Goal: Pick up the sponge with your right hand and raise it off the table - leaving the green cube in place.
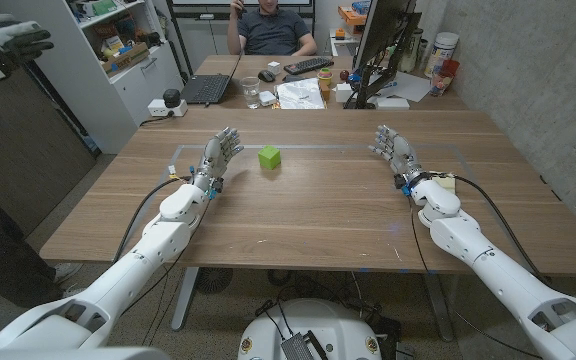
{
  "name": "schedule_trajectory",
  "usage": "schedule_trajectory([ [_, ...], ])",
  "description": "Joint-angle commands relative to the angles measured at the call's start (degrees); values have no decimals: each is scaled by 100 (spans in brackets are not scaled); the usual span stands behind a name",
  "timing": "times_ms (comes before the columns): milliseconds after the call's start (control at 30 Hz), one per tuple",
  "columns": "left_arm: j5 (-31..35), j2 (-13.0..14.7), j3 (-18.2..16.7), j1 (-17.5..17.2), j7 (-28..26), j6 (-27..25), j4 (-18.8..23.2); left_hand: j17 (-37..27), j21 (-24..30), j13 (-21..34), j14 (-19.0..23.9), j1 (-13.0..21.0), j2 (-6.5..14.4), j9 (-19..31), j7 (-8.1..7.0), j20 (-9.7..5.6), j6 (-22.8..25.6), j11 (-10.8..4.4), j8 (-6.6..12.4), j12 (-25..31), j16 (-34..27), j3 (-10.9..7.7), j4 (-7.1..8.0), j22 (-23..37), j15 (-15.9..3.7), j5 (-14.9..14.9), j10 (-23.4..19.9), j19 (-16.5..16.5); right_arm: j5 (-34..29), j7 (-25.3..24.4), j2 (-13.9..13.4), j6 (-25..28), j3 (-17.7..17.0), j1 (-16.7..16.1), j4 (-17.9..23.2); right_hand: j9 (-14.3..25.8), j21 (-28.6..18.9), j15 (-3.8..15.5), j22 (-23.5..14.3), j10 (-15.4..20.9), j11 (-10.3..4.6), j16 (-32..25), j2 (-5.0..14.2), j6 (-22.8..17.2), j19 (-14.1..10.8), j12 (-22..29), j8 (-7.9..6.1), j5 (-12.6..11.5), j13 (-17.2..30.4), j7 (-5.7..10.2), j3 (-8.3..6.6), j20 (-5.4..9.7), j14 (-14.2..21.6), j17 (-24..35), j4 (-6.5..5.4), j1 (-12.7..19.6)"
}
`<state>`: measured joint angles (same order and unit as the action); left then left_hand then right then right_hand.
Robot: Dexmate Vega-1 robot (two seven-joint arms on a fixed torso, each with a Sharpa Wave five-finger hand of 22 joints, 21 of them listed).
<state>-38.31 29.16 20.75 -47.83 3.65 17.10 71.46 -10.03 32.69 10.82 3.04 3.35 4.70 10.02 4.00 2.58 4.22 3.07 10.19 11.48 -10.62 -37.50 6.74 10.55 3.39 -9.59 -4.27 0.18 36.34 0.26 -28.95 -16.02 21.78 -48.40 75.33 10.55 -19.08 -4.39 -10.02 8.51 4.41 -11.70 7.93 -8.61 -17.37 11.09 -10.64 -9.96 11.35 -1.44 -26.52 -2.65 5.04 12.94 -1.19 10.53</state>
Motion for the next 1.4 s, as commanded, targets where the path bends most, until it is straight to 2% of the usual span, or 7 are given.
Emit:
schedule_trajectory([
  [33, -121, -17, -36, 47, 218, 51, -261, -16, 20, 16, 44, -3, 164, 16, 15, 49, 37, -1, 37, 44, -25, -47, -2, 11, 1, -35, -61, 1, -150, -190, -4, 15, 49, -57, 156, 27, -19, -1, -12, 62, -27, -33, -29, -49, -55, 35, -32, -27, 22, -4, -31, 0, 43, 7, 28, 68],
  [267, -111, -13, -38, 44, 214, 68, -247, -16, 12, 16, 45, -5, 163, 16, 11, 45, 37, 4, 37, 44, -24, -45, -1, 11, 3, -35, -63, 1, -449, -389, -108, -119, 47, -74, 239, 27, -11, 15, -12, 91, -25, -38, -91, -55, -73, 47, -36, -23, 22, -9, -3, -3, 69, -7, 53, 64],
  [467, -107, -1, -32, 43, 238, 71, -238, -16, 8, 16, 45, -6, 162, 16, 15, 46, 42, -4, 38, 42, -23, -44, -1, 11, 7, -35, -61, 4, -880, -693, -423, 44, 35, -97, 558, 25, 27, 20, -10, 135, -25, -30, -266, -84, -51, 63, -48, -18, 22, -20, 83, 20, 75, -32, 107, 36],
  [800, -38, -28, 6, 138, 256, 109, -367, -15, -1, 16, 45, -8, 159, 15, 17, 43, 43, 3, 38, 42, -22, -42, -1, 12, 2, -35, -64, 5, -1396, -1096, -791, 193, -67, -206, 967, 23, 69, 62, -11, 239, -115, -38, -558, -228, -83, 94, -93, -29, 22, -6, 274, -11, 116, -55, 139, -99],
  [1000, -2, -74, 52, 227, 317, 142, -452, -15, -7, 16, 45, -7, 156, 15, 15, 39, 44, 5, 38, 40, -22, -40, -3, 12, 0, -35, -60, 8, -1719, -1250, -1016, 153, -156, -282, 1199, 22, 107, 76, -10, 304, -109, -43, -790, -293, -88, 106, -103, -50, 22, -72, 425, -31, 147, -73, 160, -209],
  [1300, 12, -119, 96, 314, 427, 182, -534, -14, -14, 16, 41, -8, 152, 15, 15, 44, 50, -24, 40, 37, -19, -38, -5, 12, -2, -35, -55, 17, -2377, -1915, -1274, 499, -357, -452, 1585, 25, 136, 55, -9, 286, -97, -47, -924, -308, -107, 88, -98, -82, 22, 47, 514, -56, 186, -92, 180, -267],
  [1400, -38, -138, 77, 310, 450, 184, -521, -14, -16, 16, 40, -8, 151, 15, 11, 43, 51, -18, 40, 35, -18, -37, -5, 12, -1, -35, -52, 19, -2358, -1826, -1358, 366, -431, -503, 1551, 25, 152, 43, -9, 274, -87, -36, -934, -277, -99, 81, -82, -97, 23, 93, 517, -76, 177, -104, 201, -248],
])
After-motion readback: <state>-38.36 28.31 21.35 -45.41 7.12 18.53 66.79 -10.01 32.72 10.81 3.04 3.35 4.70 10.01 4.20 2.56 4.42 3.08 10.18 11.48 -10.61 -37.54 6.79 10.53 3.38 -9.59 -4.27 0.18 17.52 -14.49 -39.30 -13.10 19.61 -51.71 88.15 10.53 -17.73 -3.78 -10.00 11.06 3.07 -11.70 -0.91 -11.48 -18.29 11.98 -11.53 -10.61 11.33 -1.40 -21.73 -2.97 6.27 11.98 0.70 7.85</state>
